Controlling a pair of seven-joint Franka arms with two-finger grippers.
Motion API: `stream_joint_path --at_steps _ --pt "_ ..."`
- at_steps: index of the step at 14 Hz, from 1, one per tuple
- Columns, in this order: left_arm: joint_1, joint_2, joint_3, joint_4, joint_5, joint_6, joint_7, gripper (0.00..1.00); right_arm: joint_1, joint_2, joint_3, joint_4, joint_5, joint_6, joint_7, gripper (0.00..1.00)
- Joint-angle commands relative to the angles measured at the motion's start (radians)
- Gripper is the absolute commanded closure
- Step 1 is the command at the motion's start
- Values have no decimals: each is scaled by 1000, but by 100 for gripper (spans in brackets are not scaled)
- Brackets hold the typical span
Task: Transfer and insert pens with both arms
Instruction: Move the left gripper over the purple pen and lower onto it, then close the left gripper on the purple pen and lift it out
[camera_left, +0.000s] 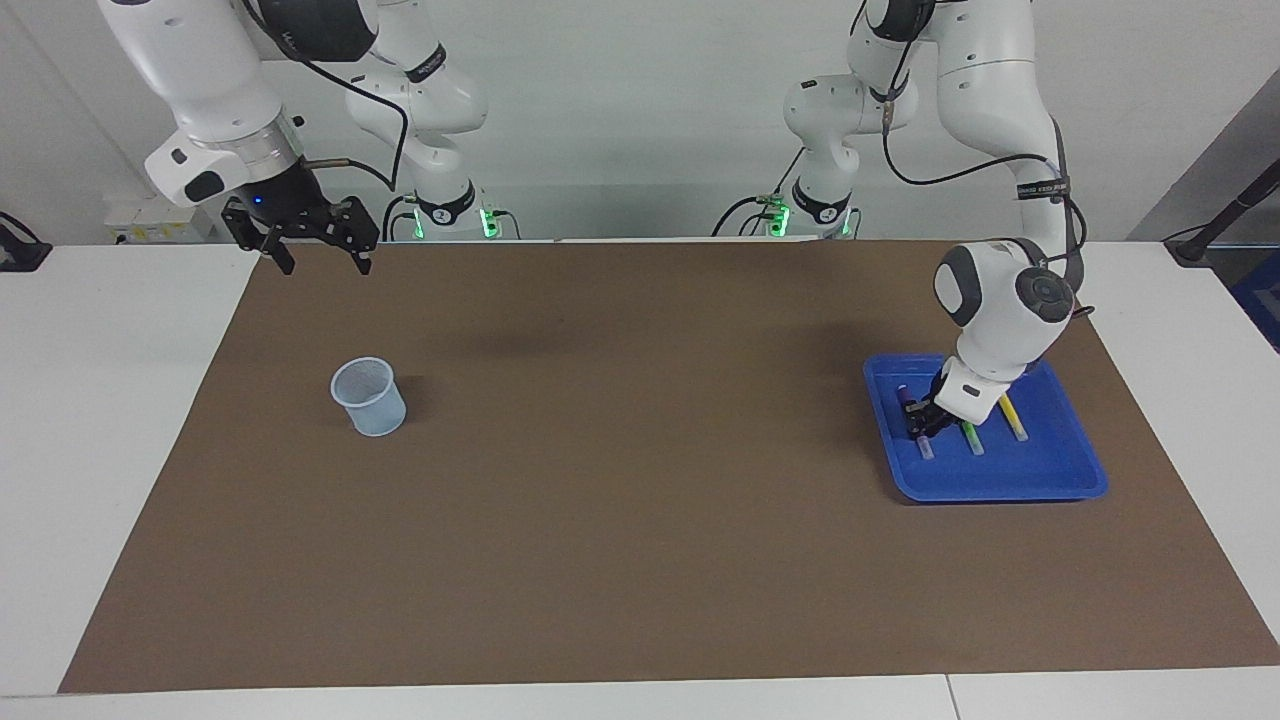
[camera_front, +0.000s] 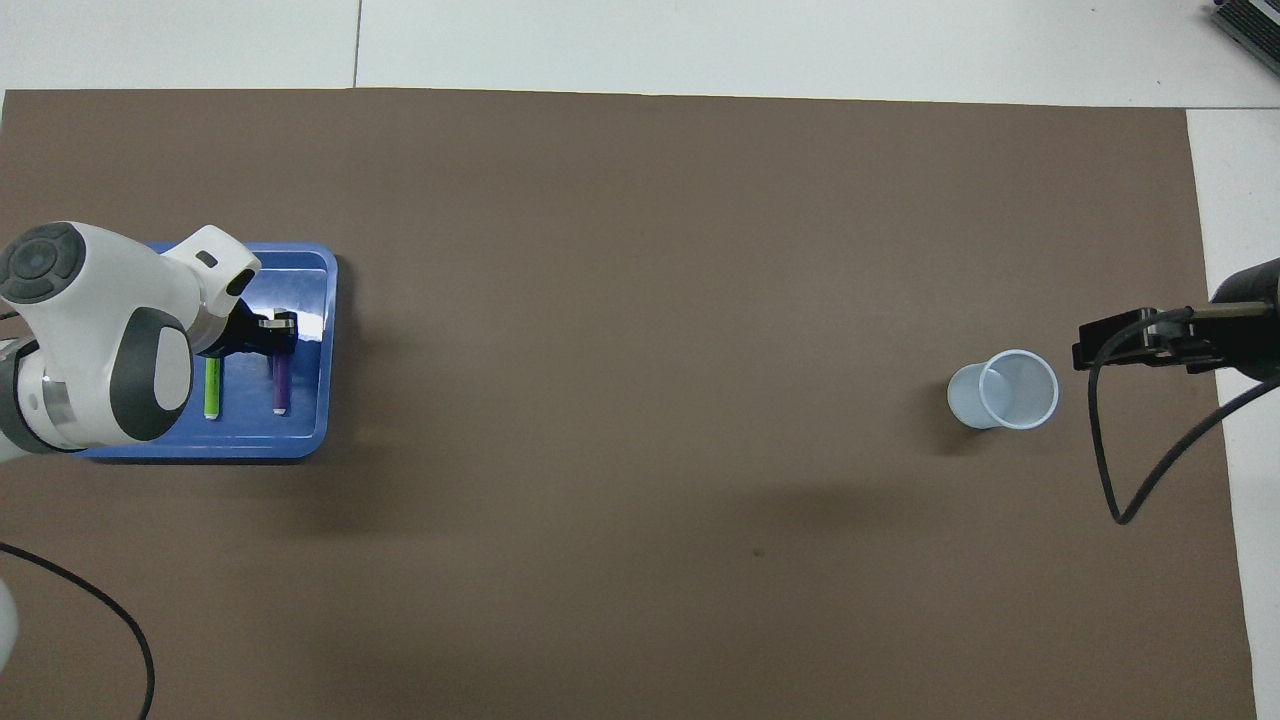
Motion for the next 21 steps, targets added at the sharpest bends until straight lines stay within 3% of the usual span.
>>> stream_joint_path --at_steps 1,8,17,21 --pt "-13 8 7 -11 -12 20 -2 100 -6 0 0 4 15 -4 6 0" --pt "-10 5 7 12 -12 -46 -5 100 -6 0 0 4 15 -4 6 0" --pt "-12 -61 9 184 -12 -357 -71 100 -6 0 0 4 15 -4 6 0" --pt "-13 -122 -4 213 -16 -439 -221 100 -6 0 0 4 15 -4 6 0"
